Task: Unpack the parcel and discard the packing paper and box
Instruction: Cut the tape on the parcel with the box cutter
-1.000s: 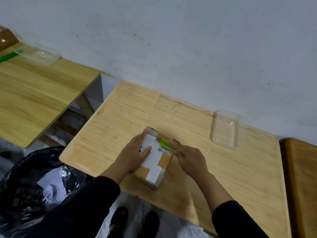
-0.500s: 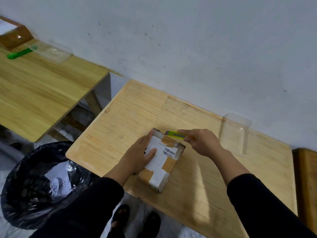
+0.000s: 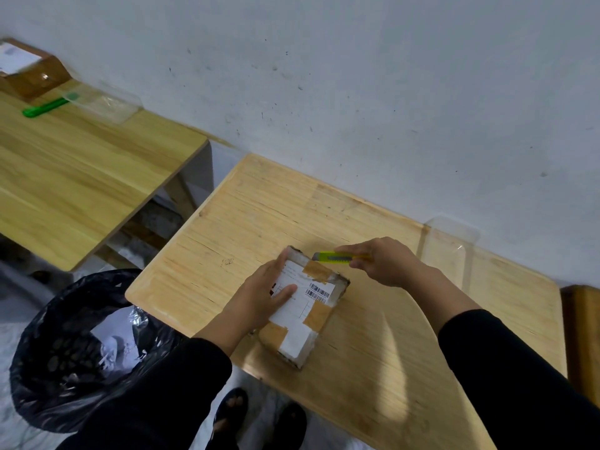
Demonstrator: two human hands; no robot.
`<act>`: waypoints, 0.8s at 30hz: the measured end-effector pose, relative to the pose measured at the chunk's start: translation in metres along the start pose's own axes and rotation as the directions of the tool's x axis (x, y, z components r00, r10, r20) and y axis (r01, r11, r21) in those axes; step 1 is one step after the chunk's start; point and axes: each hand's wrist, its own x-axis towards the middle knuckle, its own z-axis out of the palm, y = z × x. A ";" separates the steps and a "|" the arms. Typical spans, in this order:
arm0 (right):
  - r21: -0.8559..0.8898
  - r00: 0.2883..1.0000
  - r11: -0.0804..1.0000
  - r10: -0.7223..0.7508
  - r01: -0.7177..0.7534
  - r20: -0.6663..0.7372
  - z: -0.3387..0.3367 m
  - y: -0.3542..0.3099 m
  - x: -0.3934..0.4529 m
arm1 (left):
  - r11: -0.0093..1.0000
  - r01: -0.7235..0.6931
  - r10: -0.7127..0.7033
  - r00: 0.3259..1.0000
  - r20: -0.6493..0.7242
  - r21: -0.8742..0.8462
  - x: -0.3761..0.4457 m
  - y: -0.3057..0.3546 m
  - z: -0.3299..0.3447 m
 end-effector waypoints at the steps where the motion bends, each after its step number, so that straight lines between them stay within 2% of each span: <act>1: -0.020 1.000 1.000 0.000 0.001 0.015 -0.002 0.000 -0.001 | 1.000 0.004 -0.004 1.000 -0.002 -0.004 0.000 0.000 0.000; 24: -0.054 0.998 0.999 0.000 0.004 0.069 -0.008 0.018 -0.024 | 0.999 -0.011 0.011 1.000 -0.007 0.031 -0.001 0.006 -0.001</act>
